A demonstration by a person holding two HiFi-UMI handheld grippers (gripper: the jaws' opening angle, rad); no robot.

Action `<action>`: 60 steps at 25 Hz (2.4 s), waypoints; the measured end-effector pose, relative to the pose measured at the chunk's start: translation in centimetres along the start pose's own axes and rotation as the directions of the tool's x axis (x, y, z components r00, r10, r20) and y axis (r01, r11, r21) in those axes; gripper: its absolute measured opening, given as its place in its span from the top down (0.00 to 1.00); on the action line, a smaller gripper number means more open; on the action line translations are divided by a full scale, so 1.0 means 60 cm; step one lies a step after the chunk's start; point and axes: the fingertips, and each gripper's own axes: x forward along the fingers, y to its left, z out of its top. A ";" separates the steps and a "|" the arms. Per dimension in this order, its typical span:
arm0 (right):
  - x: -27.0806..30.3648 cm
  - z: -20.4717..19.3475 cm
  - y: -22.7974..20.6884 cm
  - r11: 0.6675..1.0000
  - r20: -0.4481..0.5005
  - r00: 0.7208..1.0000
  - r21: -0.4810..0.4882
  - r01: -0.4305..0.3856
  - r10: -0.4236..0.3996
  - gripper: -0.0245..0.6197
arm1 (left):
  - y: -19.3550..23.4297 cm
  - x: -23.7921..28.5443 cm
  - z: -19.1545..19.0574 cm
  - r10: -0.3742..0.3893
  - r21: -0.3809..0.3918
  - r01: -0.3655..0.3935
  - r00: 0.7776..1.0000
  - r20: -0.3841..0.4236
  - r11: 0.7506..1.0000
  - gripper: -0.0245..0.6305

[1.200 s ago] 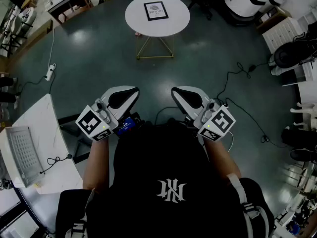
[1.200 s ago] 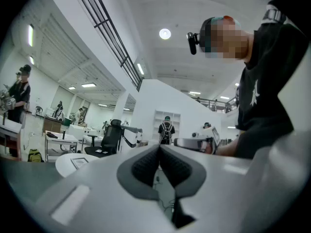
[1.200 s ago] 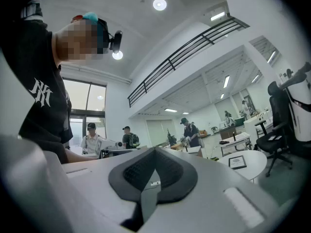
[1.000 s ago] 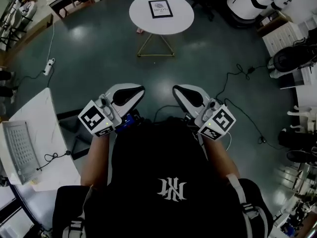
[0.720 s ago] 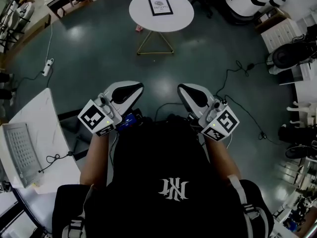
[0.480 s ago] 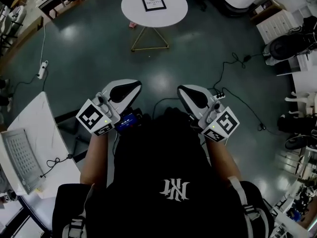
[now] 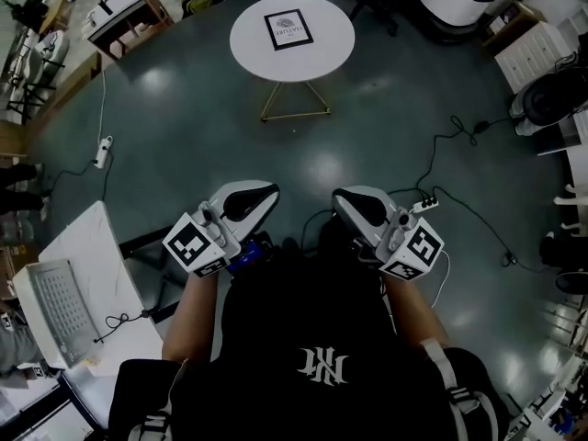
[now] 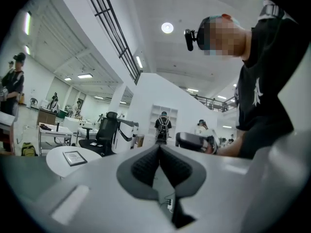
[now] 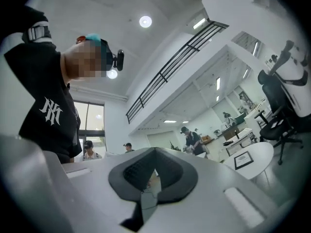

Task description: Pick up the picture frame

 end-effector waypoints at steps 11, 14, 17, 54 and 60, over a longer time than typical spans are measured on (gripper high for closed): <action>-0.026 0.096 -0.204 0.995 -0.025 0.995 -0.036 -0.092 0.092 0.96 | 0.075 0.183 0.080 0.123 0.013 -0.124 0.989 0.082 0.992 0.96; -0.049 0.127 -0.255 0.993 -0.050 0.993 -0.042 -0.111 0.109 0.96 | 0.090 0.240 0.098 0.150 0.037 -0.153 0.986 0.065 0.988 0.96; -0.076 0.140 -0.309 0.992 -0.080 0.991 -0.060 -0.110 0.105 0.96 | 0.101 0.296 0.093 0.164 0.044 -0.166 0.985 0.044 0.985 0.96; -0.015 0.392 -0.972 0.973 -0.193 0.966 -0.189 0.135 -0.172 0.96 | 0.582 0.863 0.151 0.000 -0.068 0.008 0.993 0.119 0.998 0.96; 0.033 0.394 -1.095 0.989 -0.248 0.967 -0.143 0.022 -0.057 0.96 | 0.641 0.889 0.136 0.162 -0.114 -0.152 0.983 0.088 0.982 0.96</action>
